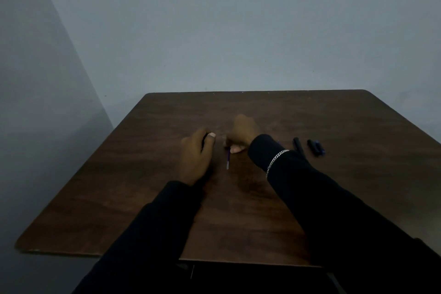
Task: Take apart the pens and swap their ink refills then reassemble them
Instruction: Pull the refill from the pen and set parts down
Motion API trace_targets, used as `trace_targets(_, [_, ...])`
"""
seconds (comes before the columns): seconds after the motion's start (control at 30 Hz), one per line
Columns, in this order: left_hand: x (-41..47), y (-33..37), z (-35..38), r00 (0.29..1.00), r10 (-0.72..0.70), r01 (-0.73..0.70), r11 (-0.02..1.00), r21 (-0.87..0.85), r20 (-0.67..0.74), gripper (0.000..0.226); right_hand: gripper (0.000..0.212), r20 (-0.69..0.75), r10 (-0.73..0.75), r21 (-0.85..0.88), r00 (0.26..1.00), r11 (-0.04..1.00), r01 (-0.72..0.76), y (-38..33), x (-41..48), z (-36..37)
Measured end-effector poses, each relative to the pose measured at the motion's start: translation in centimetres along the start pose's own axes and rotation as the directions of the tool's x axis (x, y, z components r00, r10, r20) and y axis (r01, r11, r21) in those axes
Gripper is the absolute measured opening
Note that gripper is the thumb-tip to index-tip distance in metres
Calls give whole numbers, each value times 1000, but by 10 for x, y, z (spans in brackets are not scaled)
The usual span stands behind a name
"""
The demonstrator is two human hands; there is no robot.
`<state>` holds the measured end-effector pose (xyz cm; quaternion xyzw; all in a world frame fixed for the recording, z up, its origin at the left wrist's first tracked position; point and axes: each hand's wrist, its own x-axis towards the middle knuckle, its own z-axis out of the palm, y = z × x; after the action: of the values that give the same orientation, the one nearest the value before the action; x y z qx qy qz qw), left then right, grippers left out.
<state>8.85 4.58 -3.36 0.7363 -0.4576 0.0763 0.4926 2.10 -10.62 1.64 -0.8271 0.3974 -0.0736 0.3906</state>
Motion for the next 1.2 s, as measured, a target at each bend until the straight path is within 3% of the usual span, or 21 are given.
trace_targets(0.17, [-1, 3, 0, 1000, -6, 7, 1000, -16, 8, 34, 15, 42, -19, 54, 999, 998, 17, 2, -11, -12])
trace_targets(0.3, [-2, 4, -1, 1000, 3, -4, 999, -44, -11, 39, 16, -11, -57, 59, 998, 997, 58, 5, -26, -48])
trace_targets(0.4, [-4, 7, -1, 1000, 19, -20, 996, -84, -14, 38, 24, -102, -78, -32, 992, 997, 75, 12, -42, -76])
trace_targets(0.57, [-8, 27, 2, 993, 109, -114, 989, -94, -48, 26, 18, -204, -51, -261, 978, 965, -4, 35, -63, -102])
trace_targets(0.77, [-14, 62, 28, 973, 194, -163, 961, -221, 123, 25, 14, -112, 68, -314, 991, 944, -100, 54, -71, -89])
trace_targets(0.93, [-3, 66, 63, 957, 64, 63, 906, -418, 282, 23, 8, -110, 93, -253, 990, 960, -118, 59, -69, -75])
trace_targets(1.1, [-3, 63, 79, 943, 101, 36, 916, -400, 316, 23, 16, -112, 62, -207, 992, 975, -84, 57, -68, -72])
trace_targets(1.2, [-7, 60, 80, 938, 122, 5, 931, -365, 324, 30, 16, -110, 49, -263, 993, 962, -77, 55, -65, -69])
